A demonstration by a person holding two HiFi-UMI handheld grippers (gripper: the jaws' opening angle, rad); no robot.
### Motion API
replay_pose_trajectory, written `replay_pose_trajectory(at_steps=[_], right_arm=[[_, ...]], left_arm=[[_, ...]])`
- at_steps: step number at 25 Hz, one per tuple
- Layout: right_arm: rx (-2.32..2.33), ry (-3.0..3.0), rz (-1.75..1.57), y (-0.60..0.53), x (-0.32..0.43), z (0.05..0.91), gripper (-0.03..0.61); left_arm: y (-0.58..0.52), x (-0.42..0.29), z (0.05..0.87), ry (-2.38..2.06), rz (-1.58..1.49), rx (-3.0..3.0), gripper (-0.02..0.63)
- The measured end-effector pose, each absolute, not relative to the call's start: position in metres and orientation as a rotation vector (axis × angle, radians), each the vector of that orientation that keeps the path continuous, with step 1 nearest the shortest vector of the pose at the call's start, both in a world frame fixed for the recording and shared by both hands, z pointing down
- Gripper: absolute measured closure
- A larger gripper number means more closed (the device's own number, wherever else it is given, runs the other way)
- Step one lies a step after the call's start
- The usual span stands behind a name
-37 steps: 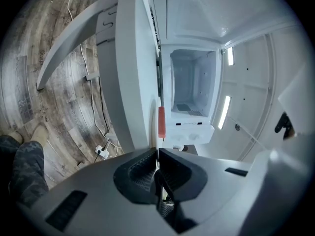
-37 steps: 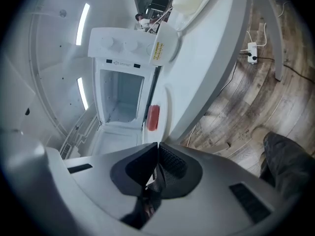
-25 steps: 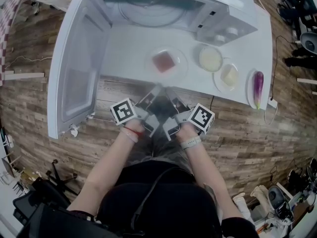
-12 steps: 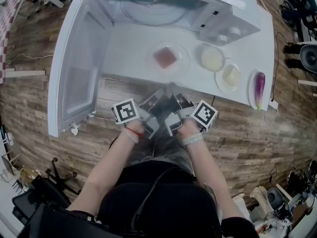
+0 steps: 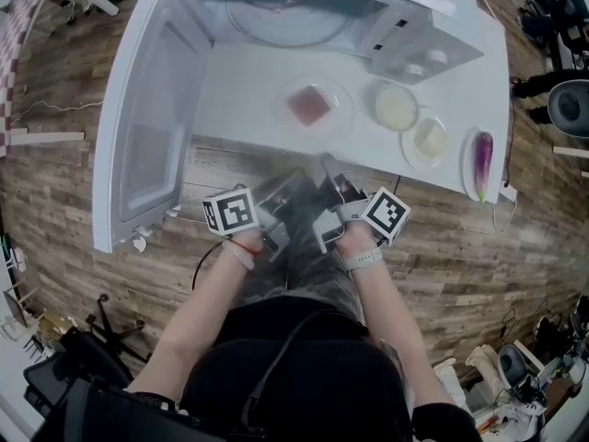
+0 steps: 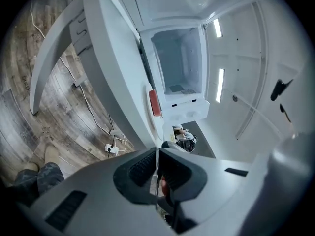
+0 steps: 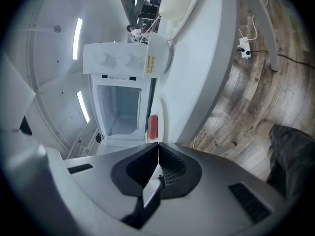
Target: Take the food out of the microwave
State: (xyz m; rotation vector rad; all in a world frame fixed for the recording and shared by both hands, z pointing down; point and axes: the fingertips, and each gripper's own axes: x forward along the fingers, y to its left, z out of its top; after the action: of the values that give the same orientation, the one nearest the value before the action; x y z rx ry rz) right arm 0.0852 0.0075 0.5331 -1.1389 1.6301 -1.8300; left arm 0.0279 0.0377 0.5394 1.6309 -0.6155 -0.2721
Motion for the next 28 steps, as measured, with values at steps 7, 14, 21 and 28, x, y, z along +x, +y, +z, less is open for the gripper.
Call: replay_pose_trajectory(at_steps=[7, 14, 21, 28], right_arm=[[-1.154, 1.728, -1.799, 0.006, 0.087, 0.524, 0.557], [-1.16, 2.035, -1.678, 0.004, 0.081, 0.501, 0.557], [-1.242, 2.515, -1.41, 0.007, 0.068, 0.486, 0.557], [-1.239, 2.795, -1.156, 0.011, 0.052, 0.463, 0.557]], left_arm=[[0.033, 0.021, 0.529, -0.639, -0.207, 1.751, 0.596], [0.025, 0.018, 0.514, -0.669, -0.174, 1.865, 0.603], [0.016, 0.012, 0.495, -0.716, -0.169, 1.972, 0.603], [0.011, 0.0, 0.475, -0.749, -0.173, 2.043, 0.603]])
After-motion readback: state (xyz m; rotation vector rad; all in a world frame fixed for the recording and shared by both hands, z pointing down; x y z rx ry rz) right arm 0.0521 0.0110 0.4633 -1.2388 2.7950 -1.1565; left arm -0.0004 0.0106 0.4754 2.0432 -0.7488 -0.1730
